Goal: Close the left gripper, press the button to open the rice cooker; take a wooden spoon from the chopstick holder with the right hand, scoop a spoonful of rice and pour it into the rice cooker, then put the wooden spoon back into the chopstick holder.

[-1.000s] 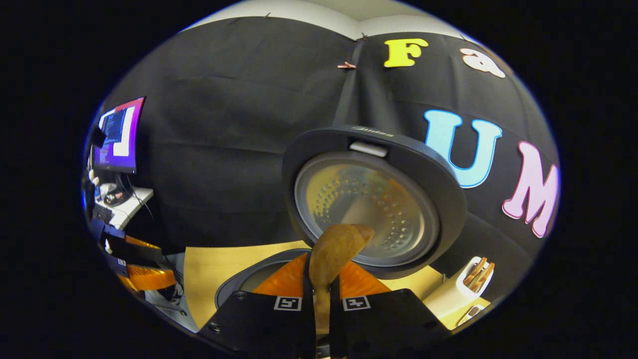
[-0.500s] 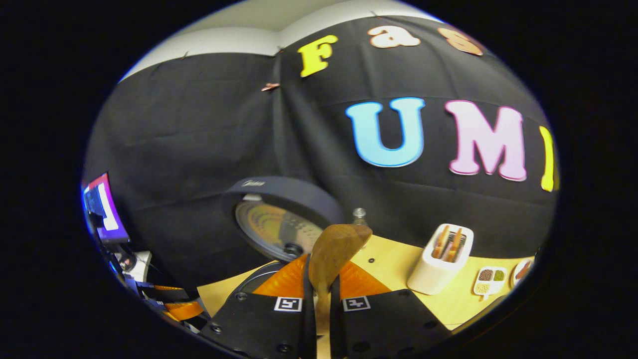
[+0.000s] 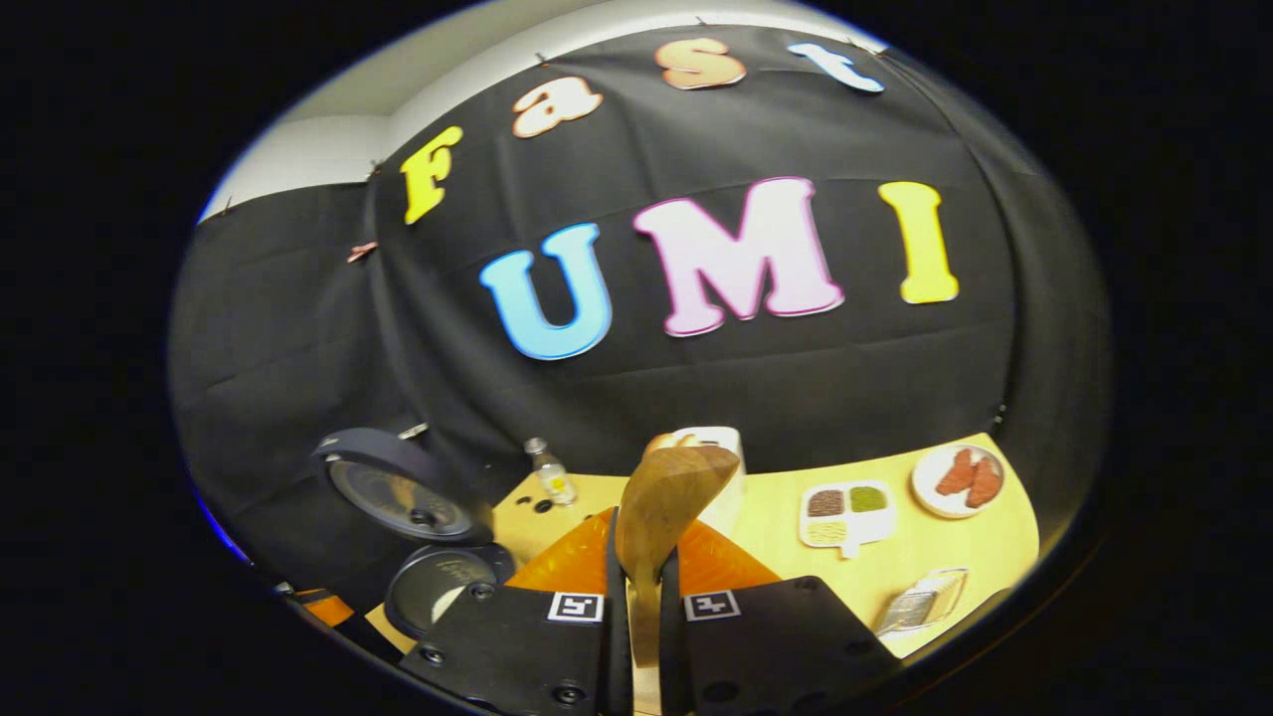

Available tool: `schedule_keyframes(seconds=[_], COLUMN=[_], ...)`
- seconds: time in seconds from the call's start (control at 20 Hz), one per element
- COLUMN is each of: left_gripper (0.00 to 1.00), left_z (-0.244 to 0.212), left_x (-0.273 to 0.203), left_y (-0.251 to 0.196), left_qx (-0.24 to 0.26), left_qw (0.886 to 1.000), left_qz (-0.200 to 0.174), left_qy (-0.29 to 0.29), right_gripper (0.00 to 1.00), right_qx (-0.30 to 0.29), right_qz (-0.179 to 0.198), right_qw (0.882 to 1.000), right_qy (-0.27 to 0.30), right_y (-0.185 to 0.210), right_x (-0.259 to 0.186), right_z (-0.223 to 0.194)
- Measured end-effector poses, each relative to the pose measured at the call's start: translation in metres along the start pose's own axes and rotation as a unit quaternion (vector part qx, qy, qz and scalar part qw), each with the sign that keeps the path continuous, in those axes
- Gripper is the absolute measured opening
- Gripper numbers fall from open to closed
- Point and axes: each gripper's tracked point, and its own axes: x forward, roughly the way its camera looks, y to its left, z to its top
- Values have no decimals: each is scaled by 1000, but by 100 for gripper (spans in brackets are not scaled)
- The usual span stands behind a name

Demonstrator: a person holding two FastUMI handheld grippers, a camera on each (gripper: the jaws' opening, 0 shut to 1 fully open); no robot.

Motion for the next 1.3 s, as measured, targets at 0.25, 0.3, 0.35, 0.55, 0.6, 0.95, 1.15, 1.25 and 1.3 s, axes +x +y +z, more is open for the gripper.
schedule_keyframes(seconds=[0.25,0.3,0.35,0.55,0.6,0.95,1.15,1.25,1.3], left_gripper=[95,95,95,95,95,95,95,95,95], left_z=[2,3,4,14,17,44,66,87,99], left_x=[-2,-3,-3,-5,-5,-7,-5,-2,1], left_y=[-24,-28,-31,-43,-45,-42,-35,-33,-32], left_qx=[7,12,16,21,23,30,29,42,48], left_qw=[1000,1000,1000,999,998,992,986,982,981], left_qz=[13,17,22,45,53,111,145,151,150], left_qy=[1,1,1,-9,-12,-44,-75,-101,-116], right_gripper=[14,14,14,10,14,15,15,15,15], right_qx=[38,50,62,109,119,148,171,177,176], right_qz=[-82,-97,-112,-163,-176,-232,-241,-254,-259], right_qw=[996,994,992,980,977,962,955,950,949], right_qy=[-13,-15,-16,-18,-19,2,28,36,37], right_y=[-103,-122,-141,-208,-224,-292,-301,-309,-313], right_x=[-31,-37,-39,-45,-46,-39,-26,-20,-17], right_z=[4,4,3,-8,-11,-60,-96,-109,-113])
